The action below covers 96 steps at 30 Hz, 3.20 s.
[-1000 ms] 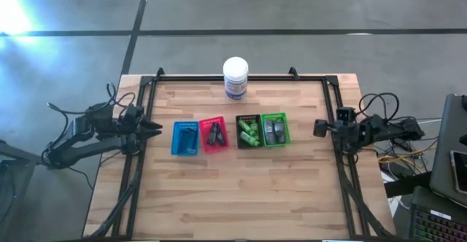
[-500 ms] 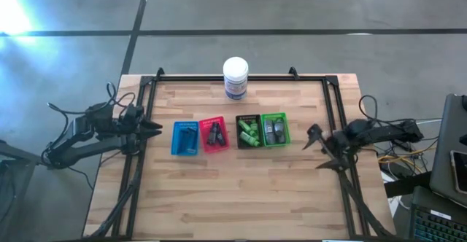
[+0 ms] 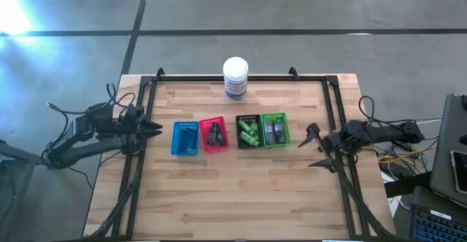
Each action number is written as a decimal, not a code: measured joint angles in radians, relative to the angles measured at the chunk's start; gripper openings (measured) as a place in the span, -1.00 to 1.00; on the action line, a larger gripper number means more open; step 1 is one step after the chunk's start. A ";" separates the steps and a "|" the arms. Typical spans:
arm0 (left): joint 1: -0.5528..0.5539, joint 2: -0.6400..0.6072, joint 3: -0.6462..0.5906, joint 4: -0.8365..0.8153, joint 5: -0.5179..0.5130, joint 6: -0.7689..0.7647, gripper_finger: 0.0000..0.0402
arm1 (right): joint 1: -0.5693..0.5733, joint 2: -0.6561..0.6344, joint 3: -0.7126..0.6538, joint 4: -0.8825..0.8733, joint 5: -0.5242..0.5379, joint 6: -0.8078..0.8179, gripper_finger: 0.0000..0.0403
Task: Pick & Place Travel size toiletries
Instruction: Return to Home Position
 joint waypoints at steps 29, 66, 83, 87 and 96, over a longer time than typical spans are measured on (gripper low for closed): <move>0.000 0.000 0.000 0.000 0.000 0.000 -0.37 | 0.000 0.032 0.000 0.000 0.000 0.027 0.81; 0.000 0.000 0.000 0.000 0.000 0.000 -0.37 | 0.000 0.032 0.000 0.000 0.000 0.027 0.81; 0.000 0.000 0.000 0.000 0.000 0.000 -0.37 | 0.000 0.032 0.000 0.000 0.000 0.027 0.81; 0.000 0.000 0.000 0.000 0.000 0.000 -0.37 | 0.000 0.032 0.000 0.000 0.000 0.027 0.81; 0.000 0.000 0.000 0.000 0.000 0.000 -0.37 | 0.000 0.032 0.000 0.000 0.000 0.026 0.81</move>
